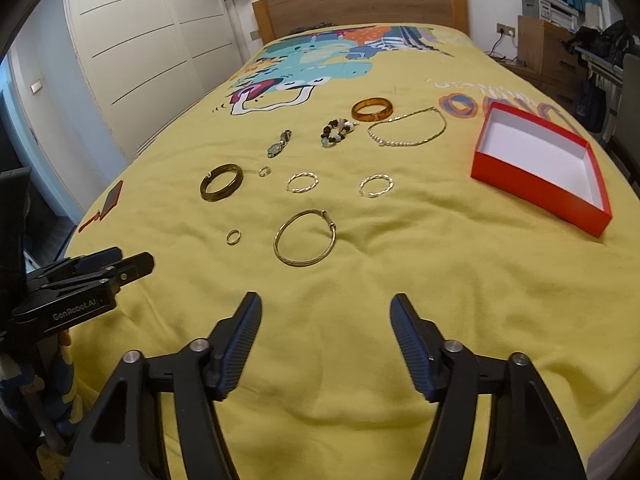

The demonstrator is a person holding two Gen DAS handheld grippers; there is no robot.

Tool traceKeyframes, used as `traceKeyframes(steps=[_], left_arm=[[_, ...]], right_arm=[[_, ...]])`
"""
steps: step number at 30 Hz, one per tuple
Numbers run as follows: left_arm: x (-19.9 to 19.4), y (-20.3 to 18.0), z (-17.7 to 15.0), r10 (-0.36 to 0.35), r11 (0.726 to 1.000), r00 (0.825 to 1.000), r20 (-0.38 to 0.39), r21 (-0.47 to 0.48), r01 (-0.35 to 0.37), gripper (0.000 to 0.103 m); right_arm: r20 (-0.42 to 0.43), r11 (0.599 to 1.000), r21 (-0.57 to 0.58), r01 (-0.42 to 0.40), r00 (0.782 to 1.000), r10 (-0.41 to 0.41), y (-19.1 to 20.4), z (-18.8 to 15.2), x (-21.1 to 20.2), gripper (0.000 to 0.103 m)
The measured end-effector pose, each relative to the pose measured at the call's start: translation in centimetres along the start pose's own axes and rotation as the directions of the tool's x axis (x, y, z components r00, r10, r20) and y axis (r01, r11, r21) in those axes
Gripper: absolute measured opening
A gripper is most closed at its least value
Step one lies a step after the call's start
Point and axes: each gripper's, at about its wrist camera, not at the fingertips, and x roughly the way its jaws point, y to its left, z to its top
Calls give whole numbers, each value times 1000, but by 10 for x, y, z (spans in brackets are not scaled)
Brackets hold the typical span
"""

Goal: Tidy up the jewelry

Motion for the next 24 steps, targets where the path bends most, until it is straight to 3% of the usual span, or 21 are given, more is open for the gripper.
traceKeyframes(steps=[5, 9, 16, 24], left_arm=[[20, 1, 10, -68, 998, 997, -30, -19, 67, 58], [45, -8, 20, -92, 996, 994, -64, -7, 91, 53], [84, -15, 31, -61, 998, 992, -110, 12, 63, 46], [115, -14, 35, -42, 999, 988, -150, 9, 43, 38]], right_arm=[[-19, 999, -7, -42, 999, 42, -3, 13, 15, 44], [-44, 997, -11, -76, 996, 76, -5, 27, 38, 41], [-94, 996, 2, -91, 991, 91, -12, 45, 83, 38], [-171, 995, 9, -94, 981, 95, -15, 52, 132, 27]])
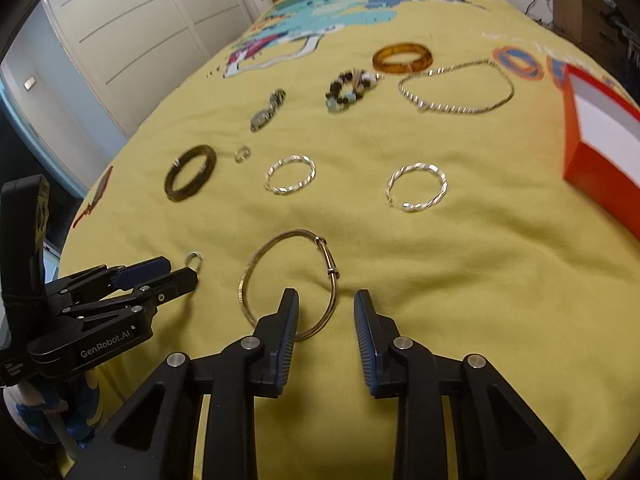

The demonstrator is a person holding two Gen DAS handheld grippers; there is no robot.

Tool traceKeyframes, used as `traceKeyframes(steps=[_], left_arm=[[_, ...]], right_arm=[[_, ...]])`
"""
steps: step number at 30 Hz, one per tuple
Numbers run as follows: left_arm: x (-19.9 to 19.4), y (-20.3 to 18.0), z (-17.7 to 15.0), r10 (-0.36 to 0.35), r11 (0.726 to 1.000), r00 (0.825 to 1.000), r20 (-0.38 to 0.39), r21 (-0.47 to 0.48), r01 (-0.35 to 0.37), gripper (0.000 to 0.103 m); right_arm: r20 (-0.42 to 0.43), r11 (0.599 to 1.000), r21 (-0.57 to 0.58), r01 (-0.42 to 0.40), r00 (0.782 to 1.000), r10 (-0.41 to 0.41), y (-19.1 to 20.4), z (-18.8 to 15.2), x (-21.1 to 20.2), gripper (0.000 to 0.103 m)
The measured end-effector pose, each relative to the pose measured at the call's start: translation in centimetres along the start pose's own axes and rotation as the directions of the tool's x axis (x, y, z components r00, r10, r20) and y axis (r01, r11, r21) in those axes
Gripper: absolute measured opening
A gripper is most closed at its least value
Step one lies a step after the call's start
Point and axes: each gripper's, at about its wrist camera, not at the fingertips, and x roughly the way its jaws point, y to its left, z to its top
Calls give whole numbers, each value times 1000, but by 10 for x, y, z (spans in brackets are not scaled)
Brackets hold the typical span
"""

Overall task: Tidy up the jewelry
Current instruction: 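Grasp the large silver hoop bangle with the right tool while the left tool grasps a small silver ring, then carry the silver bangle and small ring into the red box and release both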

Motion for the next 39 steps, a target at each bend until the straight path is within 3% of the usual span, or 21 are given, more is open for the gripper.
traceKeyframes(steps=[4, 8, 12, 23, 32, 39], left_arm=[[9, 1, 2, 0, 1000, 1000, -4, -3, 0, 31], [11, 3, 2, 0, 1000, 1000, -4, -7, 0, 18], [4, 2, 0, -4, 1000, 1000, 2, -4, 4, 18], [-33, -13, 3, -27, 999, 998, 63, 21, 26, 18], [-56, -65, 18, -110, 989, 990, 91, 107, 100, 18], [-60, -141, 55, -241, 956, 967, 82, 190, 222, 18]], right_arm=[[-19, 1000, 3, 12, 1000, -12, -1, 2, 13, 25], [-34, 1000, -16, 27, 999, -28, 1, 4, 23, 11], [-26, 999, -38, 36, 999, -37, 4, 4, 22, 4], [73, 998, -36, 41, 997, -39, 2, -2, -29, 4], [165, 996, 15, 88, 982, -89, -27, 3, -82, 3], [253, 984, 69, 166, 951, -178, -76, 29, -132, 3]])
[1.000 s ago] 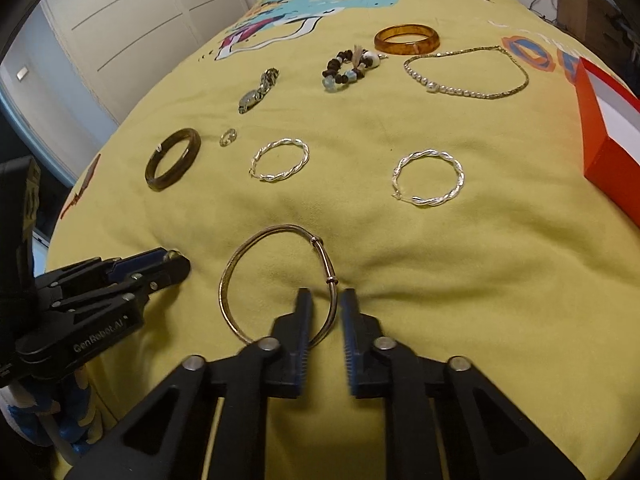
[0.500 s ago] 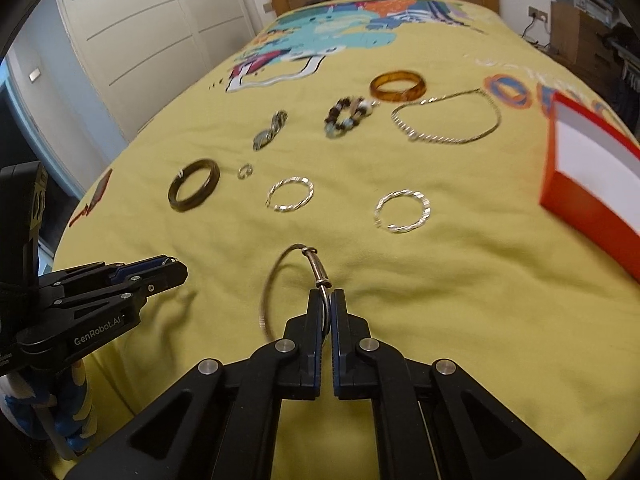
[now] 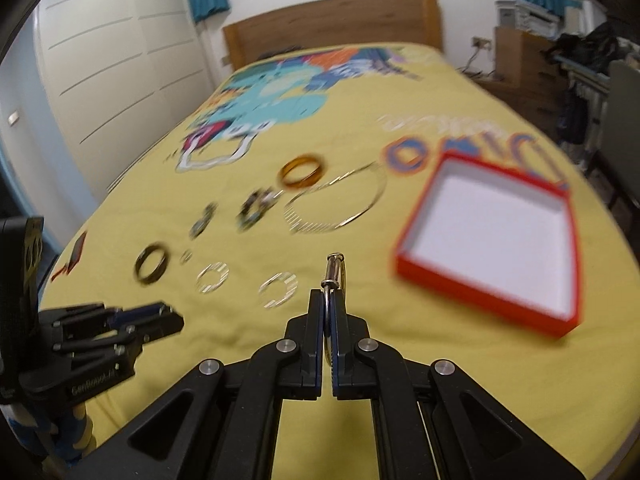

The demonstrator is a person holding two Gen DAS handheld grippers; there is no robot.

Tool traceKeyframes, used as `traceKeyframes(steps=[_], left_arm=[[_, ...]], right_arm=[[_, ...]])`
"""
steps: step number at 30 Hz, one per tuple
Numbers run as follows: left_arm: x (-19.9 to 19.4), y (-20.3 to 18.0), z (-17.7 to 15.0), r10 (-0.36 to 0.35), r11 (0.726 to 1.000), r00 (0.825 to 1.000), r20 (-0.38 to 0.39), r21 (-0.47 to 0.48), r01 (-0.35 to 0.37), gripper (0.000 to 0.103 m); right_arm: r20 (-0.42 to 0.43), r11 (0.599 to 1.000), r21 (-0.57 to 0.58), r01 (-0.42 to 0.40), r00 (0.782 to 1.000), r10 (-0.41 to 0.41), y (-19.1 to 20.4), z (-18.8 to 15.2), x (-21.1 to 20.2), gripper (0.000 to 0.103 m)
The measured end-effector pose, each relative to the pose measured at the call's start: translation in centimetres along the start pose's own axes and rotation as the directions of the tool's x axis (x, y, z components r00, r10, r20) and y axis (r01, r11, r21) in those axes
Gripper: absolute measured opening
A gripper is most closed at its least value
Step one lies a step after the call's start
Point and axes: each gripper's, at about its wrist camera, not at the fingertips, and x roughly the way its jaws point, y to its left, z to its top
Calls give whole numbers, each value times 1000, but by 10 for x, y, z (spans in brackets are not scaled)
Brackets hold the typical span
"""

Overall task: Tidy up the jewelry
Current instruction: 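Carry the silver bangle and small ring into the red box and release both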

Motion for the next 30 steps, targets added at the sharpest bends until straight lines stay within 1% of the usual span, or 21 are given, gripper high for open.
traceKeyframes(steps=[4, 8, 10, 13, 16, 19, 22, 26, 30], left_arm=[[16, -44, 36, -62, 997, 998, 20, 55, 60, 18], [42, -83, 70, -105, 989, 994, 24, 103, 102, 18], [62, -105, 87, -116, 985, 993, 15, 133, 113, 18], [91, -126, 102, -118, 980, 993, -5, 158, 117, 18], [120, -139, 107, -105, 979, 994, -41, 173, 111, 18], [146, -143, 104, -93, 980, 992, -83, 166, 106, 18], [164, -149, 97, -81, 977, 990, -113, 185, 101, 18], [185, -151, 88, -48, 978, 988, -149, 193, 77, 18], [191, -154, 80, 0, 972, 990, -139, 231, 32, 19]], right_arm=[[33, 997, 28, 69, 997, -70, -45, 23, -11, 3], [37, 992, 64, 113, 993, -116, -84, 40, -8, 3], [30, 989, 87, 123, 992, -126, -103, 44, -2, 3], [18, 985, 124, 116, 993, -119, -125, 47, 11, 3], [13, 982, 165, 89, 996, -93, -142, 49, 22, 3], [-9, 978, 190, 89, 996, -89, -156, 40, 32, 3], [-46, 966, 229, 121, 992, -114, -179, 25, 43, 3], [-60, 950, 274, 150, 989, -138, -201, 14, 43, 3], [-109, 948, 265, 178, 982, -154, -207, 4, 50, 4]])
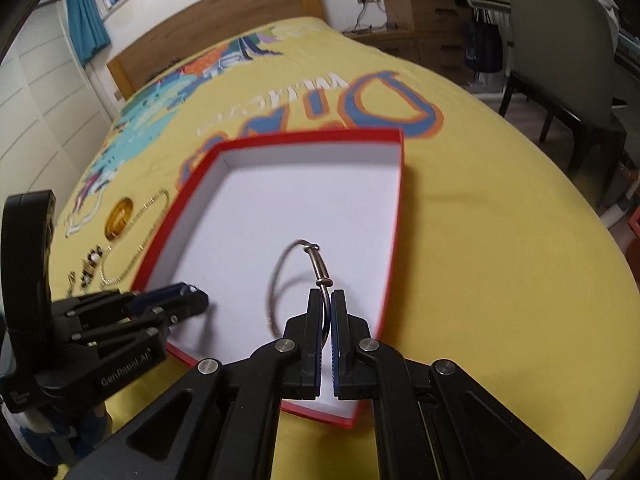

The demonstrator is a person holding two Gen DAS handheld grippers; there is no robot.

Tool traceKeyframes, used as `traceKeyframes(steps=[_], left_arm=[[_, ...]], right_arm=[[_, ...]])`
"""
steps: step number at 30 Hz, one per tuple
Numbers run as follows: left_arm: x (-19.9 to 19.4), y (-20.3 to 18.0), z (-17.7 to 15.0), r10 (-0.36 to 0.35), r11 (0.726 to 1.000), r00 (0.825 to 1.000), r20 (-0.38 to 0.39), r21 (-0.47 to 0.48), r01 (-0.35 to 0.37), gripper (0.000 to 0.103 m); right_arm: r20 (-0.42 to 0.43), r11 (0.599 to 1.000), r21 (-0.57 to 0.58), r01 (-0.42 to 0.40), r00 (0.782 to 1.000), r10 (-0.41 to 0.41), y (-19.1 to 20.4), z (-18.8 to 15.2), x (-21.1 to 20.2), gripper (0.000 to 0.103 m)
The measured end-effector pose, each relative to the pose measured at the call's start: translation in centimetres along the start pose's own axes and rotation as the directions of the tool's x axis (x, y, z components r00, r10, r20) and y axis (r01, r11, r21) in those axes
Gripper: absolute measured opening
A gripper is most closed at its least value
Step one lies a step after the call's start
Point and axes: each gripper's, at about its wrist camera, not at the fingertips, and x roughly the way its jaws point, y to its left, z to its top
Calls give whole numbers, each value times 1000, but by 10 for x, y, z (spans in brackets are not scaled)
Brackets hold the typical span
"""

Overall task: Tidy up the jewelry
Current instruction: 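Carry the silver bangle and small ring into the red box and release both, then lift both open tools away from the box back over the jewelry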

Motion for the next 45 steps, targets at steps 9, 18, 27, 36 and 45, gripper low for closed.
traceKeyframes(steps=[9, 18, 27, 36, 45], left_arm=[[-3, 0, -4, 61, 997, 998, 8, 48, -61, 29], [-37, 2, -1, 1, 999, 998, 69, 32, -4, 29], [-115, 34, -35, -52, 999, 993, 111, 6, 51, 29], [-210, 92, -117, 14, 997, 985, 172, -80, 0, 30], [-289, 160, -208, 194, 967, 961, 198, -203, -154, 30]], right_arm=[[-25, 995, -76, 60, 998, -62, 8, -6, 6, 6], [48, 992, -82, 93, 995, -90, 12, -3, -38, 32], [132, 992, -103, 72, 990, -58, 40, -15, -103, 45], [167, 989, -142, -51, 983, 75, 100, -46, -148, 45], [168, 963, -227, -147, 968, 188, 169, -81, -175, 46]])
